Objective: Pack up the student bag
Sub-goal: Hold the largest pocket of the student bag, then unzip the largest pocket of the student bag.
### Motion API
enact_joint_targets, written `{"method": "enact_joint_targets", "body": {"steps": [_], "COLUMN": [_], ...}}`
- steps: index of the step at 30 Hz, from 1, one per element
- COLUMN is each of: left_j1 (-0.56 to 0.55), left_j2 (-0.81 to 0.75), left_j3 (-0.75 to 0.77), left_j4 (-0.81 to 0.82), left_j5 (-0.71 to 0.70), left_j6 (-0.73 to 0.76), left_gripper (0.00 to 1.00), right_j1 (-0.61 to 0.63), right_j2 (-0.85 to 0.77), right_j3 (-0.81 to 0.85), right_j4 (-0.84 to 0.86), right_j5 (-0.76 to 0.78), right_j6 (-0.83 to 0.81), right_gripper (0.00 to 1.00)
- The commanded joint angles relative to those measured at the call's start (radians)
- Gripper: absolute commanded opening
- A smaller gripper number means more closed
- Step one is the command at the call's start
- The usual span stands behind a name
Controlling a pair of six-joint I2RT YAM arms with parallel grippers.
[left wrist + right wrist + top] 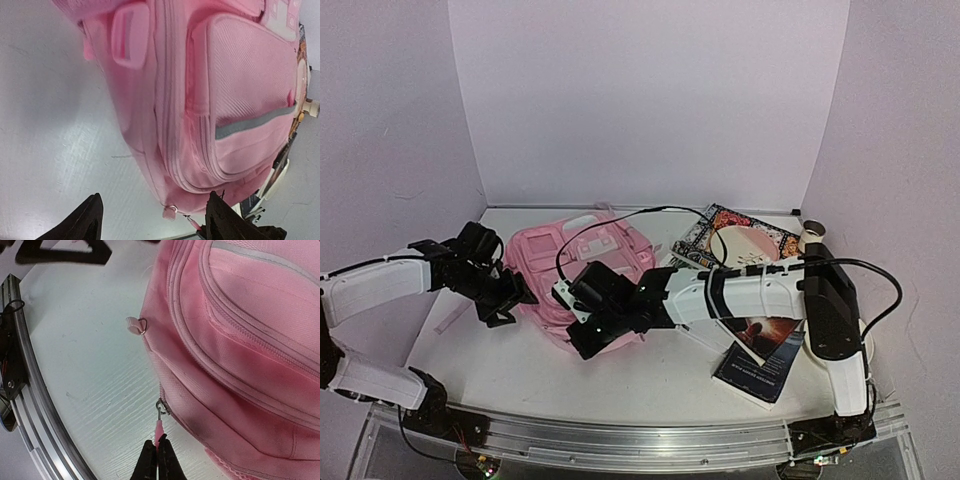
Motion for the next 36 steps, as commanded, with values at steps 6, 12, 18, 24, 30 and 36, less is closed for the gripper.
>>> {"method": "enact_joint_targets", "body": {"steps": [6, 12, 18, 24, 30, 36], "left_j1": [-0.122, -0.171, -0.207, -0.212, -0.211, -0.21], "left_j2": [-0.139, -0.112, -0.021, 0.024, -0.013, -0.065], "left_j3": [-0.179, -0.231, -0.228, -0.202, -0.222, -0.184], "left_j4": [0.22, 0.326, 0.428, 0.444, 0.442, 0.315], "left_j5": [0.047, 0.036, 0.015, -0.028, -0.076, -0.184], "left_j6": [-0.327, -0.394, -0.408, -0.375, -0.363, -0.299], "left_gripper": [0.71, 0.65, 0.5, 0.16, 0.0, 0.0], "right_j1": [0.019, 0.022, 0.024, 0.025, 0.024, 0.01], "right_j2": [-0.011, -0.008, -0.005, -0.032, -0.091, -0.182], "right_j3": [-0.032, -0.035, -0.031, -0.081, -0.182, -0.285], "right_j4": [0.044, 0.065, 0.071, 0.071, 0.069, 0.054], "right_j5": [0.009, 0.006, 0.001, 0.016, 0.061, 0.115], "right_j6": [0.036, 0.043, 0.044, 0.044, 0.032, 0.022], "right_gripper": [0.0, 0.0, 0.0, 0.0, 0.0, 0.0]}}
